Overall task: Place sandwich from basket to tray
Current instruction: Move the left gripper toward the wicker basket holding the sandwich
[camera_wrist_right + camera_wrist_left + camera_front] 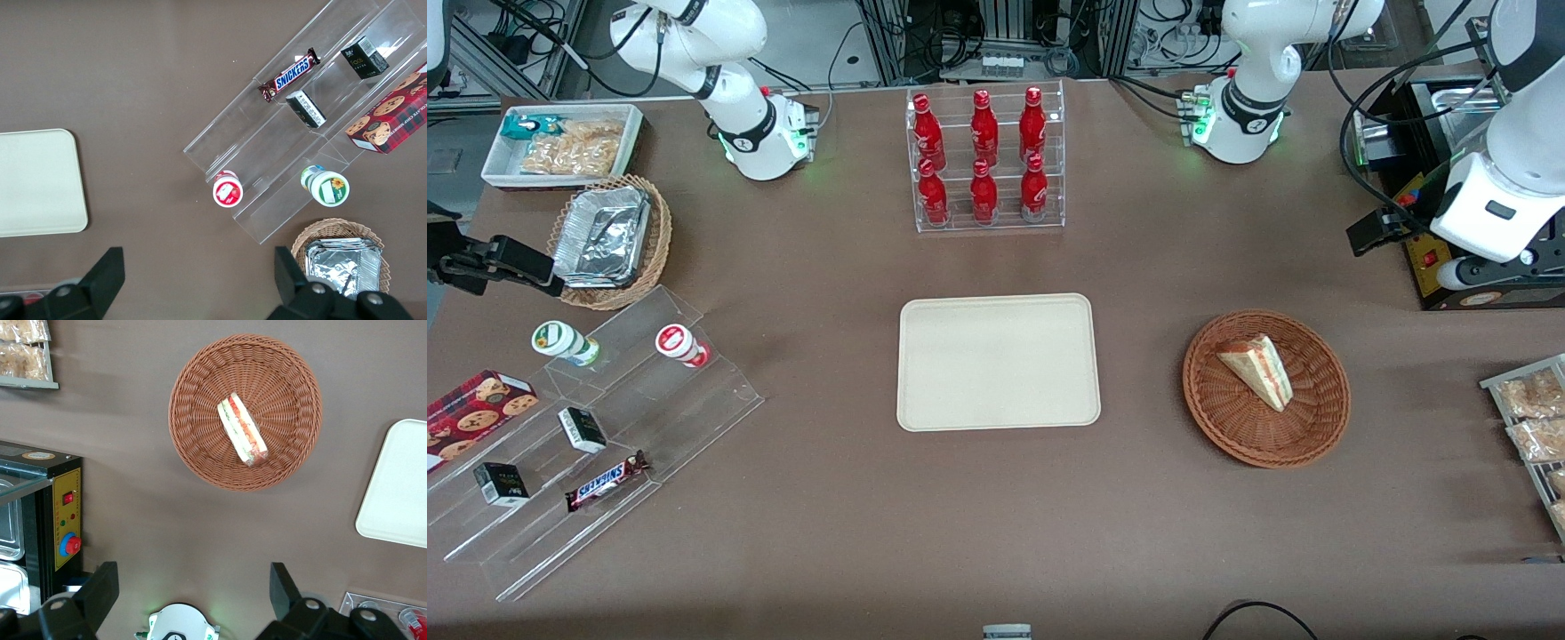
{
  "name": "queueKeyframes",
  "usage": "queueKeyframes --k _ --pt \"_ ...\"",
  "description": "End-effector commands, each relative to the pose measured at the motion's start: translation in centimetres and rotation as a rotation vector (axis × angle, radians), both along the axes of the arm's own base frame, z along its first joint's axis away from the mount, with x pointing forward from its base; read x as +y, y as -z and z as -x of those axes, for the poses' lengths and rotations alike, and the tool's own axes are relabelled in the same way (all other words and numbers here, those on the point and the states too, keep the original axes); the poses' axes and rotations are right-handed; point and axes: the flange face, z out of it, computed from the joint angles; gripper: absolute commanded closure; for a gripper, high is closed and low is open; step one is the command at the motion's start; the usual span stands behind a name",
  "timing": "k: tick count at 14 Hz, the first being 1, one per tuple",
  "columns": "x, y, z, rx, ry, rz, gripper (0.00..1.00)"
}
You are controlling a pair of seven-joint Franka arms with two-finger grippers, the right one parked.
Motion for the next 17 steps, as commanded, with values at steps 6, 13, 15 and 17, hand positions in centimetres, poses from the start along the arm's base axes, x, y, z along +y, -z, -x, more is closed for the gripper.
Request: queueKeyframes --k 6,13,15,17 --pt "0.2 2.7 -1.5 0.06 -0.007 0.003 0.0" --pt "0.6 15.6 -4.0 0.13 -0.164 -0.036 0.0" --pt "0.5 19.6 -3.7 0.094 -0.188 -0.034 0.0" --pt "-0.2 23.2 -3.2 0.034 -0.258 -0.035 0.0"
